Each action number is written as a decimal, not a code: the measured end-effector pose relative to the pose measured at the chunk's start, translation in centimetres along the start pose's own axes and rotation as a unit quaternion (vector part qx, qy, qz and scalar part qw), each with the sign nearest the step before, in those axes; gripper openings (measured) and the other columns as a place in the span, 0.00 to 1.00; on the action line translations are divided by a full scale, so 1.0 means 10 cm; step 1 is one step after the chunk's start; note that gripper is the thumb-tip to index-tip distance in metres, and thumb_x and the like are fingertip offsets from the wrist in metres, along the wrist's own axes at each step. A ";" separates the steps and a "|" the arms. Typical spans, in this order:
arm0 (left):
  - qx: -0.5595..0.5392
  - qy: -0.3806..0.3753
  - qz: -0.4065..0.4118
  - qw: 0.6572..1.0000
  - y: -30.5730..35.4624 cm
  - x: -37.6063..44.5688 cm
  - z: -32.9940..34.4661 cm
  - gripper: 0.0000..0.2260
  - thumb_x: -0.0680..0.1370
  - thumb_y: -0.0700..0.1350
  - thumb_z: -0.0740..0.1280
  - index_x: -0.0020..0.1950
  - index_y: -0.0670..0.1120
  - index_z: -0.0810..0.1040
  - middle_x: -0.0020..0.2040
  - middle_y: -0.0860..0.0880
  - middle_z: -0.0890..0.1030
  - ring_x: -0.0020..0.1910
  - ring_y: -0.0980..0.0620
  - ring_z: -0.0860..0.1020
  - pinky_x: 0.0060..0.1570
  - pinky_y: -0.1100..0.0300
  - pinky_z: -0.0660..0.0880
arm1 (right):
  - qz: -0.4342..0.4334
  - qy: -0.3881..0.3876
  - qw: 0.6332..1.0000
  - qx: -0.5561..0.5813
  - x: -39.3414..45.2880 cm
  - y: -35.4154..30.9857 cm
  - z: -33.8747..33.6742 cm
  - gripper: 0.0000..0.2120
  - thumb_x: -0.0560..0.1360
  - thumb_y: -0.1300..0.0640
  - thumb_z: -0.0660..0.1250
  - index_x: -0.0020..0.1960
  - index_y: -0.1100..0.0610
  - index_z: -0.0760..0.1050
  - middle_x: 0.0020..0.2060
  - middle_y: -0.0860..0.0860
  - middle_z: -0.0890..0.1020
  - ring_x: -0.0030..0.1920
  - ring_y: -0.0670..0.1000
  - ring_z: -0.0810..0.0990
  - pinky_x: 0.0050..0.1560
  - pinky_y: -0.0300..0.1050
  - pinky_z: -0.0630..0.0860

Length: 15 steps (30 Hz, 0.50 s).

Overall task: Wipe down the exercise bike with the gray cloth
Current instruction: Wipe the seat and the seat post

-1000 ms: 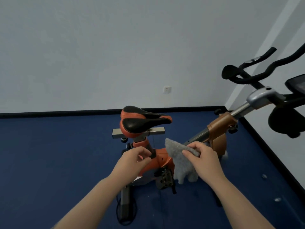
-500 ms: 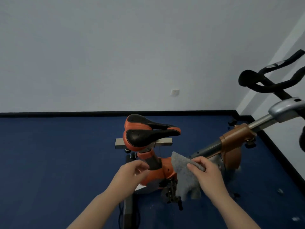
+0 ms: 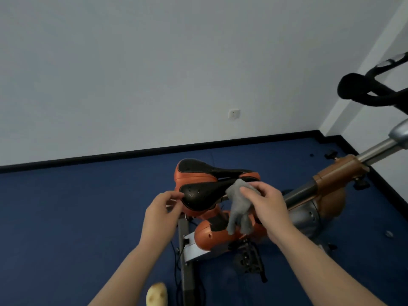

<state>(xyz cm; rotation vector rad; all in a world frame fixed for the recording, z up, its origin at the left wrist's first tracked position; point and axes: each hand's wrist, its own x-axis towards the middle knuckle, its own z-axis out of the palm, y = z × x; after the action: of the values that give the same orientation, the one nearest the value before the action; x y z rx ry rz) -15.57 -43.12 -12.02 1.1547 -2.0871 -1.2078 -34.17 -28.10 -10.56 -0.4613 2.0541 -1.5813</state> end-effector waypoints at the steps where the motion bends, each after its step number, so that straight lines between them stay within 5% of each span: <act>1: 0.012 -0.009 0.016 1.000 -0.02 0.10 -0.03 0.11 0.79 0.41 0.68 0.49 0.59 0.79 0.51 0.58 0.80 0.52 0.59 0.78 0.47 0.65 0.76 | -0.010 0.010 1.000 -0.014 0.01 -0.03 0.15 0.04 0.75 0.55 0.70 0.50 0.50 0.81 0.43 0.45 0.84 0.47 0.43 0.81 0.46 0.38 0.76; 4: 0.045 -0.054 0.062 0.996 -0.10 0.33 -0.17 0.11 0.78 0.41 0.68 0.51 0.58 0.80 0.53 0.62 0.78 0.58 0.57 0.73 0.55 0.56 0.74 | -0.034 0.029 0.996 -0.079 -0.09 -0.03 0.67 0.07 0.76 0.53 0.69 0.54 0.50 0.79 0.46 0.43 0.81 0.49 0.41 0.79 0.49 0.33 0.74; 8: 0.059 -0.120 0.107 0.985 -0.30 0.56 -0.35 0.13 0.78 0.41 0.68 0.54 0.60 0.79 0.56 0.66 0.76 0.60 0.61 0.71 0.58 0.65 0.68 | -0.069 0.085 0.987 -0.119 -0.36 0.10 1.26 0.07 0.78 0.47 0.65 0.54 0.48 0.77 0.50 0.39 0.76 0.53 0.37 0.74 0.52 0.29 0.71; 11: 0.064 -0.170 0.172 0.968 -0.43 0.70 -0.38 0.13 0.78 0.42 0.70 0.58 0.58 0.81 0.58 0.65 0.77 0.60 0.61 0.72 0.58 0.74 0.63 | -0.101 0.123 0.976 -0.150 -0.37 0.13 1.38 0.14 0.80 0.45 0.59 0.45 0.49 0.79 0.44 0.39 0.76 0.48 0.41 0.76 0.49 0.36 0.73; 15: 0.041 -0.222 0.234 0.946 -0.51 0.86 -0.42 0.14 0.77 0.43 0.72 0.61 0.56 0.82 0.59 0.63 0.79 0.60 0.62 0.73 0.59 0.72 0.66 | -0.179 0.199 0.911 -0.313 -0.17 0.11 1.36 0.07 0.74 0.55 0.73 0.51 0.54 0.85 0.55 0.49 0.78 0.58 0.50 0.73 0.61 0.49 0.71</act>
<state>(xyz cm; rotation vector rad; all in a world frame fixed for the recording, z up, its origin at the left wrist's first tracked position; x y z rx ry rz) -14.99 -53.67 -14.49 0.3808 -2.5647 -1.2270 -24.84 -37.65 -14.04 -0.8362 2.9432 -1.2293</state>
